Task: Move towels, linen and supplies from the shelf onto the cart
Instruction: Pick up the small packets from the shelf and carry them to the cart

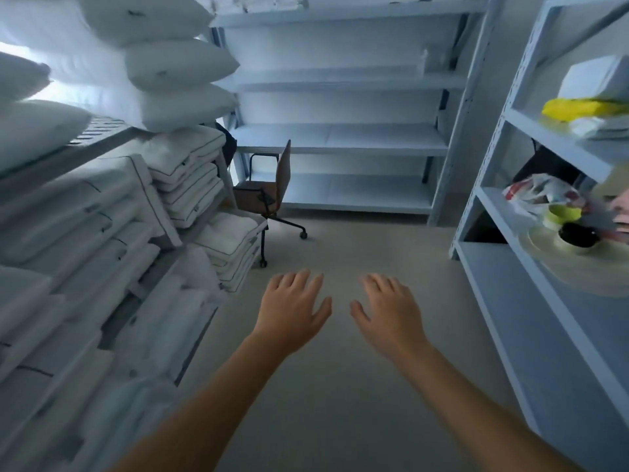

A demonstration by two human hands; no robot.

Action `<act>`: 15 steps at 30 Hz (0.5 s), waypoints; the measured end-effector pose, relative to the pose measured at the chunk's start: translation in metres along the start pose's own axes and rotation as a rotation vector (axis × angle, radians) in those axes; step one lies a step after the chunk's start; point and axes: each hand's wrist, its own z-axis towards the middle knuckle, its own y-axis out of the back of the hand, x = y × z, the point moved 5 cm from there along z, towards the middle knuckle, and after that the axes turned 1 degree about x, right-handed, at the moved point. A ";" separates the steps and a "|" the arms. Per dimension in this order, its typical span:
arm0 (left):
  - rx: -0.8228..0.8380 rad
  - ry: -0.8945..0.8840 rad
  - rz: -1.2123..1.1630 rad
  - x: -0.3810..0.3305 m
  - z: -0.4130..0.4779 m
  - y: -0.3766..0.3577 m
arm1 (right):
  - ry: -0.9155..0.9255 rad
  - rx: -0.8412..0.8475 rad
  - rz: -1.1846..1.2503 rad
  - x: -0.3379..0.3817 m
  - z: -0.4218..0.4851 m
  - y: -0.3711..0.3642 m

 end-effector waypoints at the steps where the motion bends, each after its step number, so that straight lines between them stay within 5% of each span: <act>1: -0.001 0.010 0.006 0.011 0.016 -0.002 | 0.006 -0.009 0.016 0.000 0.021 -0.002; 15: -0.019 -0.002 -0.061 0.162 0.268 -0.109 | 0.003 0.040 -0.029 -0.019 0.304 -0.107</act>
